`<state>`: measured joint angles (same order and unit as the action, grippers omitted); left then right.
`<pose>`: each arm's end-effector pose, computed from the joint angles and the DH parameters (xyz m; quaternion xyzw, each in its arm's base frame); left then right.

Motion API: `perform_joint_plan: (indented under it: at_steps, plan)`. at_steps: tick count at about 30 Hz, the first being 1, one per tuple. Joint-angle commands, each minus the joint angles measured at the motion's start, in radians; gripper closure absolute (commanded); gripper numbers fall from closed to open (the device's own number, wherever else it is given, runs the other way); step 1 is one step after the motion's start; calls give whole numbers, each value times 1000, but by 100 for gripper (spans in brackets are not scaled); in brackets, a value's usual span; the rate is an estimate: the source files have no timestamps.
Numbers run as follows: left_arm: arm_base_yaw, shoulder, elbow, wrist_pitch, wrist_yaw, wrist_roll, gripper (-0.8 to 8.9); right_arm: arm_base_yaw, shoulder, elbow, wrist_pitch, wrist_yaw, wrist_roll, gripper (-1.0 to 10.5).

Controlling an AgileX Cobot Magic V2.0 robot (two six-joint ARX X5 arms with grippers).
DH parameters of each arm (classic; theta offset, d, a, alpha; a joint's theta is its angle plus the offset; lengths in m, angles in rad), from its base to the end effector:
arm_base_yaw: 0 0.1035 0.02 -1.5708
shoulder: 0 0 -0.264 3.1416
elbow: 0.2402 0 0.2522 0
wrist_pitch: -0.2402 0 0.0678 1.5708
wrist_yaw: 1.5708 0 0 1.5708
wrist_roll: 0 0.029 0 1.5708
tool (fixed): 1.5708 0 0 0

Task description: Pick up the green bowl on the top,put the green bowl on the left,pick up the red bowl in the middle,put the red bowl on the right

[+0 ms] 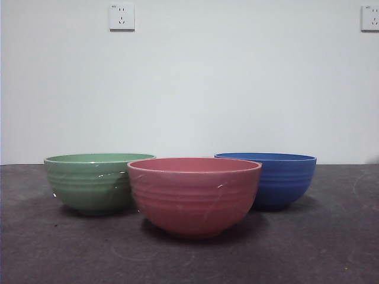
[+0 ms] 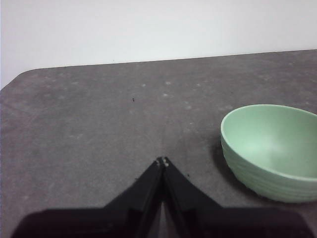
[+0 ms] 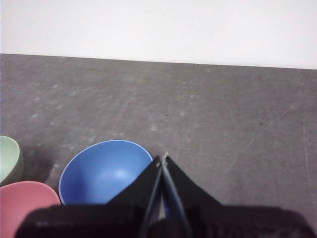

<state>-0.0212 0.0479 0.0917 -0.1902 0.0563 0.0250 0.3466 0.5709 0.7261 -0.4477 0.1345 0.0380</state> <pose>0.0941 -0.0036 0.1727 0.0112 0.0726 -0.0395 0.9965 0.1170 0.0381 0.3155 -0.0160 0.1435 0.1020 0.9842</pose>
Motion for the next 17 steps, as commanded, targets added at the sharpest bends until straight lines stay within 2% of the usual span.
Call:
perform_joint_plan:
  at_steps: [1, 17]
  plan:
    - [11, -44, -34, 7, 2, -20, 817, 0, -2, -5, -2, 3, 9, 943]
    - [48, -44, -72, -38, -3, -25, 817, 0, -2, -5, -10, 3, 9, 943]
